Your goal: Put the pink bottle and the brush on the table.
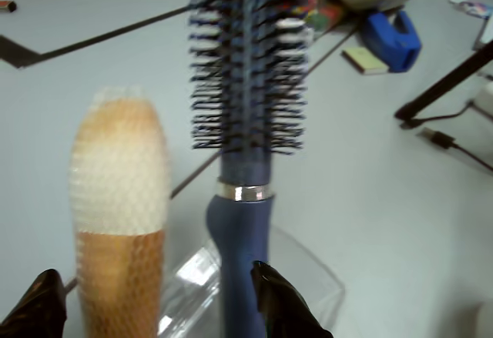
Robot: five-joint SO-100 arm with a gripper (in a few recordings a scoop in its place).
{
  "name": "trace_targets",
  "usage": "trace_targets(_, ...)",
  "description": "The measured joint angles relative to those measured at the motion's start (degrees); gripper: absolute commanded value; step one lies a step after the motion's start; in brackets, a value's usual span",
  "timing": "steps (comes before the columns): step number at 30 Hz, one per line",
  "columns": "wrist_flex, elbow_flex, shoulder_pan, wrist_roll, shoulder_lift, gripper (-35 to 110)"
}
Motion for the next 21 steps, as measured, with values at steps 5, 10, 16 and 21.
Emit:
trace_targets(5, -1.85, -1.67, -0.18, 0.0, -2.72, 32)
trace_targets(10, -2.02, -2.37, -2.2, 0.0, -4.39, 28)
trace_targets(16, -2.02, -2.46, -1.67, 0.0, -5.19, 25)
trace_targets(21, -2.02, -4.22, -1.67, 0.0, -7.03, 22)
